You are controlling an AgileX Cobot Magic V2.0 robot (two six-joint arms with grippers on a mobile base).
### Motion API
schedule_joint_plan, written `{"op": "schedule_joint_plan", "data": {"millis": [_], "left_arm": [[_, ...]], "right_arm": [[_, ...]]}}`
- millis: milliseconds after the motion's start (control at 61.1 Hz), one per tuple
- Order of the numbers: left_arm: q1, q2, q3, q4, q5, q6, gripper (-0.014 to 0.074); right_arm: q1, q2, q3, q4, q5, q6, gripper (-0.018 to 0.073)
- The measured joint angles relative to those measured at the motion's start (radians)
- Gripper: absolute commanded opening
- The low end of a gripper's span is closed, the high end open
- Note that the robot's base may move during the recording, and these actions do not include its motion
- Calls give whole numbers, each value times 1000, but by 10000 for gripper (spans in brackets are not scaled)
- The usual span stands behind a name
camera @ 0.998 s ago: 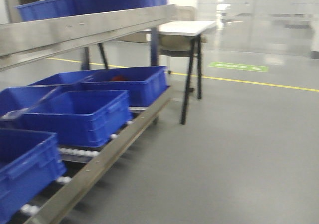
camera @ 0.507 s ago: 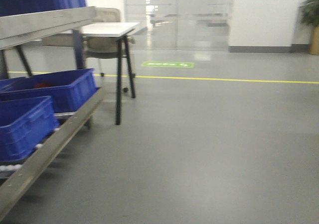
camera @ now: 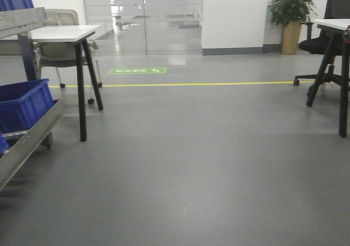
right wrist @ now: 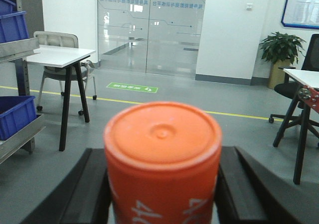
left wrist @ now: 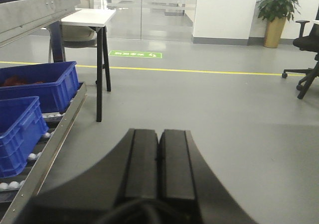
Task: Grab orange capacitor from left shelf to right conveyor
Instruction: 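Drive the base to the red conveyor, holding the capacitor in the right gripper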
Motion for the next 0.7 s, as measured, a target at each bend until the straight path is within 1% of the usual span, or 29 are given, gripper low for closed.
{"op": "schedule_joint_plan", "data": {"millis": [704], "left_arm": [[0,0,0,0,0,0,-127]], "right_arm": [[0,0,0,0,0,0,157]]}}
